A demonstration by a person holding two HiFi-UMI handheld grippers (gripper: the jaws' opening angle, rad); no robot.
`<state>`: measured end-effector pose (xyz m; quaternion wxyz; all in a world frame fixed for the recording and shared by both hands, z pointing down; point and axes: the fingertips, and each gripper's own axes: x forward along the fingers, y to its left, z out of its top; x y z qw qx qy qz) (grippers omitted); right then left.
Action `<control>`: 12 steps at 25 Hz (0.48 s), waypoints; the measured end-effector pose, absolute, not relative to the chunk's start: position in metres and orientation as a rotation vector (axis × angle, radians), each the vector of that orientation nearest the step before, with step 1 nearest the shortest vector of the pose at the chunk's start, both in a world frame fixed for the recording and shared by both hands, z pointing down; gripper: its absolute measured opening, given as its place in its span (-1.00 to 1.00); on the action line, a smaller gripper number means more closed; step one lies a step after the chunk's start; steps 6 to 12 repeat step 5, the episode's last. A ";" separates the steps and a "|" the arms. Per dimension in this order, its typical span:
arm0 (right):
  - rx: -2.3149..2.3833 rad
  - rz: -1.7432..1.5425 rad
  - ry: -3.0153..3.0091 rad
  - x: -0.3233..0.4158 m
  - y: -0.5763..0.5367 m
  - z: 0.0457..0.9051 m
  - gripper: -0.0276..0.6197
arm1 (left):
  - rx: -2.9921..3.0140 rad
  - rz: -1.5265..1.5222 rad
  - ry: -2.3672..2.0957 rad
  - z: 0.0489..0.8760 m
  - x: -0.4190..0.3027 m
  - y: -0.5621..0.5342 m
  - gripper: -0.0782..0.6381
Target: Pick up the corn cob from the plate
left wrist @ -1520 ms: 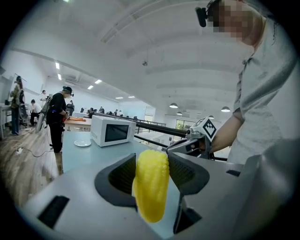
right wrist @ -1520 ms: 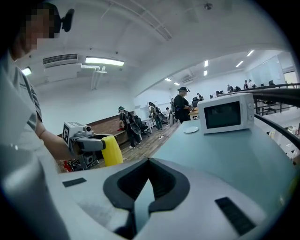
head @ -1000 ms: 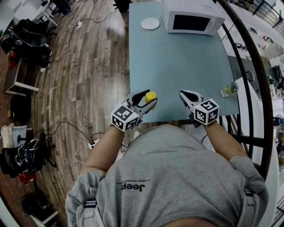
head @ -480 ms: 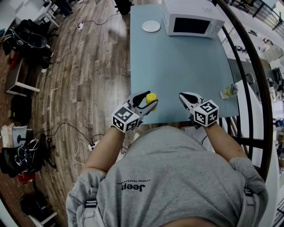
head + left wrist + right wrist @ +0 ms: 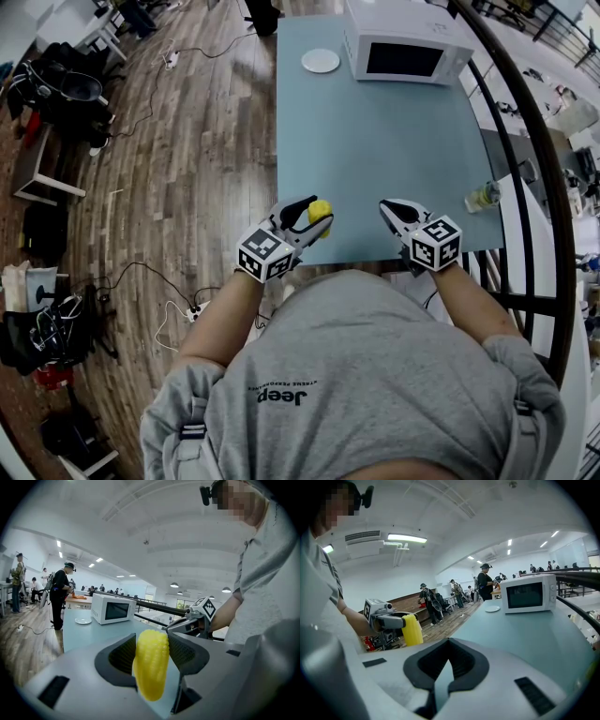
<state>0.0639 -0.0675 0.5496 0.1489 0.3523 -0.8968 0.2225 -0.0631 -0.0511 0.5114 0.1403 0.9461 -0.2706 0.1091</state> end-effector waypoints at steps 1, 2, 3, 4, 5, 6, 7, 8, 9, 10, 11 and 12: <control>1.011 0.640 -2.579 0.064 -0.067 0.549 -0.89 | 2.733 0.314 -0.781 0.511 -0.063 -0.051 -0.15; 1.010 0.640 -2.579 0.064 -0.066 0.550 -0.89 | 2.733 0.314 -0.780 0.511 -0.062 -0.050 -0.15; 1.008 0.640 -2.580 0.064 -0.066 0.550 -0.89 | 2.732 0.313 -0.780 0.512 -0.062 -0.050 -0.15; 1.006 0.640 -2.580 0.064 -0.065 0.551 -0.89 | 2.732 0.313 -0.780 0.512 -0.061 -0.050 -0.15; 1.005 0.639 -2.581 0.064 -0.065 0.552 -0.89 | 2.732 0.312 -0.781 0.513 -0.060 -0.049 -0.15; 1.005 0.639 -2.581 0.064 -0.065 0.552 -0.89 | 2.732 0.312 -0.781 0.513 -0.060 -0.049 -0.15; 1.005 0.639 -2.581 0.064 -0.065 0.552 -0.89 | 2.732 0.312 -0.781 0.513 -0.060 -0.049 -0.15; 1.005 0.639 -2.581 0.064 -0.065 0.552 -0.89 | 2.732 0.312 -0.781 0.513 -0.060 -0.049 -0.15; 1.005 0.639 -2.581 0.064 -0.065 0.552 -0.89 | 2.732 0.312 -0.781 0.513 -0.060 -0.049 -0.15; 1.005 0.639 -2.581 0.064 -0.065 0.552 -0.89 | 2.732 0.312 -0.781 0.513 -0.060 -0.049 -0.15; 1.005 0.639 -2.581 0.064 -0.065 0.552 -0.89 | 2.732 0.312 -0.781 0.513 -0.060 -0.049 -0.15; 1.005 0.639 -2.581 0.064 -0.065 0.552 -0.89 | 2.732 0.312 -0.781 0.513 -0.060 -0.049 -0.15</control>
